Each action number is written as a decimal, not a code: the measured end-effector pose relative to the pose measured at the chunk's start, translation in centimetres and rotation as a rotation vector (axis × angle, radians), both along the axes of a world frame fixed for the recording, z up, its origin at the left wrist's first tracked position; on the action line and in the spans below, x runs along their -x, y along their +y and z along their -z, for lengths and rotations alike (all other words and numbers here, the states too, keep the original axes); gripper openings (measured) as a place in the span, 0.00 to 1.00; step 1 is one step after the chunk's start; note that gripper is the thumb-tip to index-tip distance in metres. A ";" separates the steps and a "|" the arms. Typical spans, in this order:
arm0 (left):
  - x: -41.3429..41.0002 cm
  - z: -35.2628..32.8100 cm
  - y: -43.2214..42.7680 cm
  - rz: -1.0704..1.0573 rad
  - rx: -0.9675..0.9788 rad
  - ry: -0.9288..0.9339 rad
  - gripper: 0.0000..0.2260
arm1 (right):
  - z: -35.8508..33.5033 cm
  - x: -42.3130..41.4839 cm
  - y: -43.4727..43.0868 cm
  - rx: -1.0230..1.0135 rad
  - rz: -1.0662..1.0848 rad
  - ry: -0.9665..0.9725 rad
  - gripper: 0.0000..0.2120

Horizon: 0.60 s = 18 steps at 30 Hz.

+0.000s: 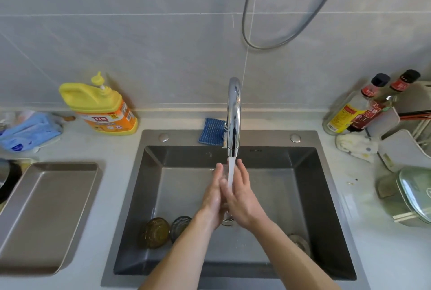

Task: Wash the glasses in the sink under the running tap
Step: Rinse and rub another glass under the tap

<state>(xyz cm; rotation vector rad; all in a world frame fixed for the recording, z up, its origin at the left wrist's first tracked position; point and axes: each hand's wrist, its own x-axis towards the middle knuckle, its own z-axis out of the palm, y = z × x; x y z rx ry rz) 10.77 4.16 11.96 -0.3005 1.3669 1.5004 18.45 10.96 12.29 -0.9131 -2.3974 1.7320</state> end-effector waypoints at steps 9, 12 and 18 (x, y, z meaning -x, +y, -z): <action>1.6 0.5 0.4 -0.046 0.060 0.051 0.26 | -0.6 1.7 0.3 0.194 0.337 0.078 0.11; 2.1 1.4 0.1 -0.259 0.084 -0.130 0.37 | -1.1 1.3 1.1 0.223 0.371 0.101 0.17; -0.4 -0.1 1.0 -0.344 0.007 -0.169 0.20 | -1.7 1.5 0.5 0.275 0.619 0.068 0.17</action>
